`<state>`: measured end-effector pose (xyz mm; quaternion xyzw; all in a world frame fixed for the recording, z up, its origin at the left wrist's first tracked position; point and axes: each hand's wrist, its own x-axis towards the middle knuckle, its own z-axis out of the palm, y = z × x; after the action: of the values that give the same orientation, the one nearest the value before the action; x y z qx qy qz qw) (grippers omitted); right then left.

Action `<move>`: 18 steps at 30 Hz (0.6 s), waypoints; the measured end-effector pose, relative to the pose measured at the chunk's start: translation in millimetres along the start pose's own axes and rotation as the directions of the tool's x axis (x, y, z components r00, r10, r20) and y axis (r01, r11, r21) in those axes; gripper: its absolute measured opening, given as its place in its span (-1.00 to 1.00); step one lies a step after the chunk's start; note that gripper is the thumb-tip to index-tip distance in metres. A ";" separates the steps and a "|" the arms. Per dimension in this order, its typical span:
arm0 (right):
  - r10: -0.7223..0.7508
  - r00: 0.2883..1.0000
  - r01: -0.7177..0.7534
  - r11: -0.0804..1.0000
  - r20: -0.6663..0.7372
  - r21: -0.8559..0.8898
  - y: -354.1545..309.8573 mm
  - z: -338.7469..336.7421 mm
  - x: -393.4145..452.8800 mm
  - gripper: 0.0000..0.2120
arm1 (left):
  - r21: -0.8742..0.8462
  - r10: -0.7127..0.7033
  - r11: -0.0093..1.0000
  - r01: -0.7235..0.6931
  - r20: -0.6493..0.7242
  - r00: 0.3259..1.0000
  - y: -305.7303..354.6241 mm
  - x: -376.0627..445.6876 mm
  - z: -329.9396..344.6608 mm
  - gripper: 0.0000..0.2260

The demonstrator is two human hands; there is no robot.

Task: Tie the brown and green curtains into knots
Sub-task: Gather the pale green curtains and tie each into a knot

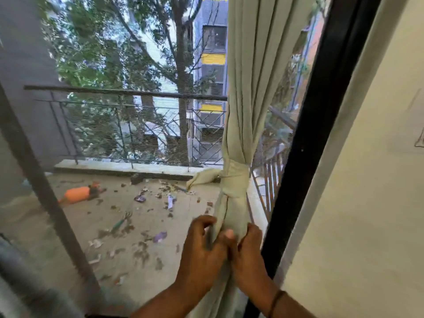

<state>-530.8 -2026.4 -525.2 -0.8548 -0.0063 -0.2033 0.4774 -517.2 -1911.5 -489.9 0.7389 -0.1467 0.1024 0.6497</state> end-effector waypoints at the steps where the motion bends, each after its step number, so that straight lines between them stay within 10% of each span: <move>1: 0.015 1.000 -0.014 0.998 -0.026 0.058 4.2 -3.0 -3.9 -0.70 | 0.108 0.052 0.992 -0.058 0.058 0.997 0.2 -1.3 7.2 -0.77; 5: -0.087 0.994 0.069 0.971 0.067 0.229 -0.5 -29.2 -10.7 -0.68 | 0.157 0.087 0.984 -0.088 0.012 0.996 12.3 10.5 26.1 -0.85; 11: -0.024 1.000 0.023 0.947 -0.003 0.321 12.7 -70.6 13.7 -0.62 | -0.200 -0.288 0.938 0.284 0.010 0.958 23.2 19.6 35.5 -0.72; 18: -0.144 0.990 0.144 0.989 0.010 -0.022 17.8 -69.7 4.4 -0.88 | -0.399 -0.468 0.789 0.466 0.102 0.878 23.1 12.8 31.0 -0.87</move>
<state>-547.0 -2093.9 -505.9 -0.8583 -0.0677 -0.2338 0.4518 -514.6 -1945.8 -468.2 0.5980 0.0229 -0.0935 0.7957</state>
